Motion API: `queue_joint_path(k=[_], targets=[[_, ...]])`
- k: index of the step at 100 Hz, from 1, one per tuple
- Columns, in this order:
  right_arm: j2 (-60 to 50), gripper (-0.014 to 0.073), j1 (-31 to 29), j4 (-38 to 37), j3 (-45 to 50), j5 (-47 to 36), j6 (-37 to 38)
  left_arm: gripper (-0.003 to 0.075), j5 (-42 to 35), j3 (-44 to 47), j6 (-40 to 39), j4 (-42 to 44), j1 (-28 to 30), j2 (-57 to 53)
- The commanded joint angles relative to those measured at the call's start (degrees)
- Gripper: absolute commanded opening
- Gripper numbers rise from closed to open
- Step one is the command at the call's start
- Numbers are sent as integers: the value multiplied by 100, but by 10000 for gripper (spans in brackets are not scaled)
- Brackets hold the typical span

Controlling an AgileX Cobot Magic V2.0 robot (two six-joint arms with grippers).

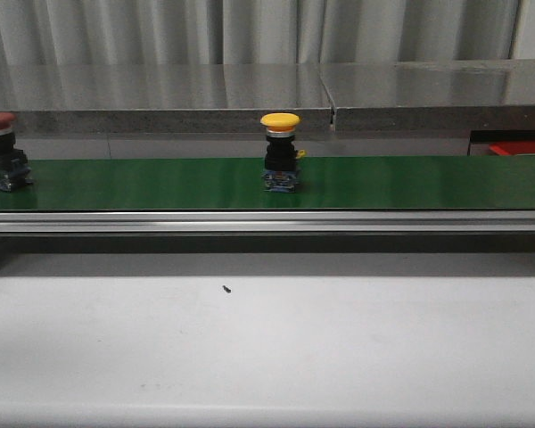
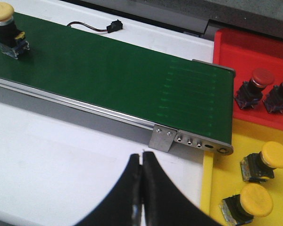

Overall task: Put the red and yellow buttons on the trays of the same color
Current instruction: 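Grasp the red button with the left gripper and set it on the belt, then move the right gripper over the yellow button at the belt's end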

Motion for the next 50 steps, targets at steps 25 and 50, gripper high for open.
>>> queue_joint_path(k=[25, 50], targets=[[-27, -98, 0, 71, -149, -324, -27, 662, -1162, 2435, -2, -125, -361, -2484], [-27, -98, 0, 191, -149, -434, -27, 567, -1295, 3723, -2, -112, -361, -3843]])
